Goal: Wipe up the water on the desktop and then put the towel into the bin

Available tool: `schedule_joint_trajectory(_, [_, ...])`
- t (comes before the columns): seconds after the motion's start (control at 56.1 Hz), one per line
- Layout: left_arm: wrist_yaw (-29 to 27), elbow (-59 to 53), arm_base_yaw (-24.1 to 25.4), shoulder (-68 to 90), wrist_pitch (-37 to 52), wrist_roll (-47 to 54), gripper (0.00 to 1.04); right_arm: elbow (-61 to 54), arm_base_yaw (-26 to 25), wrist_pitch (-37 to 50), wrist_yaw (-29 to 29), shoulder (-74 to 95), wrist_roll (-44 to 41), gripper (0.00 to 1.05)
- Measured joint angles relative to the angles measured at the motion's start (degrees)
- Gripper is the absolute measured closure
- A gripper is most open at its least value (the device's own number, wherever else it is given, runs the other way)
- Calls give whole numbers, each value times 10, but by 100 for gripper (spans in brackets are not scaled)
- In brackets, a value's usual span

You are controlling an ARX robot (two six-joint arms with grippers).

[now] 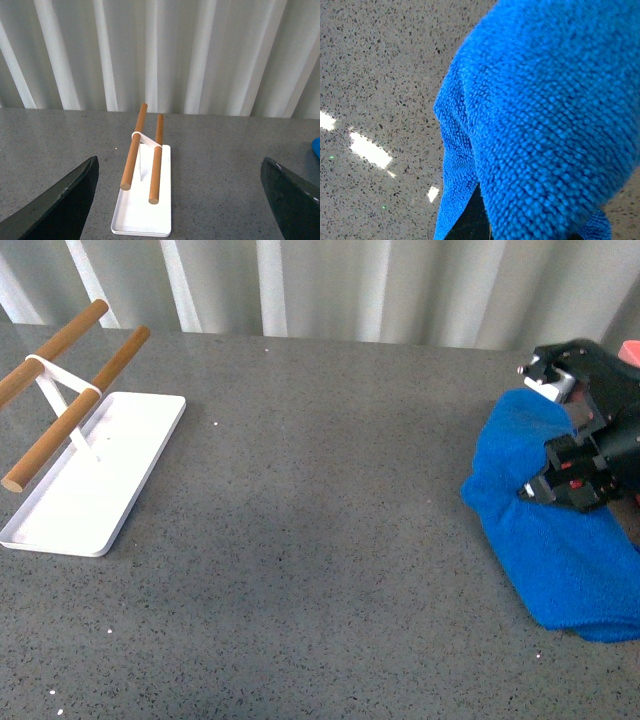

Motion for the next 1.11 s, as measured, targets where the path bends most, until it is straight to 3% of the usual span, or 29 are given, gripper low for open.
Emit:
schedule_joint_trajectory(0.499, [0, 0, 0, 0, 0, 0, 7, 198, -34, -81, 60, -63, -35, 101])
schedule_joint_trajectory(0.749, [0, 0, 0, 0, 0, 0, 7, 314, -150, -139, 53, -90, -34, 101])
schedule_joint_trajectory(0.945, [0, 0, 0, 0, 0, 0, 7, 314, -253, -153, 30, -78, -28, 101])
schedule_joint_trajectory(1.105, [0, 0, 0, 0, 0, 0, 7, 284, -291, -148, 35, -52, -28, 101])
